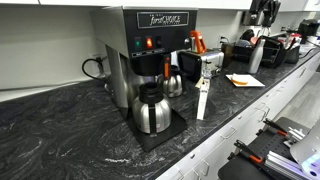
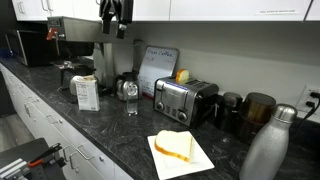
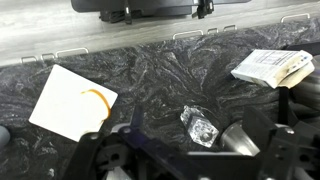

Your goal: Open the top cabinet

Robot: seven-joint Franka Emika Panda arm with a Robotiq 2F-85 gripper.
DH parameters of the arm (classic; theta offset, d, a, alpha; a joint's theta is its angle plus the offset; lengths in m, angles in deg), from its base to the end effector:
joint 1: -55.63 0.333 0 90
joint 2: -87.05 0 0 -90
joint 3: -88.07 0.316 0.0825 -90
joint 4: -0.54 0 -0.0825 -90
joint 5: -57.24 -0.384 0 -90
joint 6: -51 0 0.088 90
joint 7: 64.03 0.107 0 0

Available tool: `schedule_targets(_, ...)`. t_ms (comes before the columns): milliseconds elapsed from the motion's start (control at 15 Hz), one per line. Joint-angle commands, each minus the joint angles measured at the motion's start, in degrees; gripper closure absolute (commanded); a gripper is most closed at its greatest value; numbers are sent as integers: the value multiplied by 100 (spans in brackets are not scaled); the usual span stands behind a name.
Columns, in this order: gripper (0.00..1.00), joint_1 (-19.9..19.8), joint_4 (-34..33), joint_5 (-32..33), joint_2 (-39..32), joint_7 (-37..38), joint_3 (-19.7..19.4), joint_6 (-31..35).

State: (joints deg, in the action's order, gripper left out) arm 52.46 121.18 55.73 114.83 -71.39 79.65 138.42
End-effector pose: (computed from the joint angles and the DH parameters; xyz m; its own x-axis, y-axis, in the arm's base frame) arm 0.3825 -0.0872 0.5973 0.9951 -0.0490 -0.0860 -0.0581 -0.9926 -0.1064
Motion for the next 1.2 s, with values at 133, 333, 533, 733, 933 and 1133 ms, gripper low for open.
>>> schedule_targets(133,0,218,22,167,395,147,640,953)
schedule_targets(333,0,367,-177,-94,566,265,750,925)
schedule_targets(533,0,387,-141,-1,643,266,771,879)
schedule_targets(733,0,385,-140,-2,615,265,762,879)
schedule_targets(933,0,409,-144,-16,599,251,780,924)
schedule_targets(1133,0,473,-180,-9,557,258,881,969)
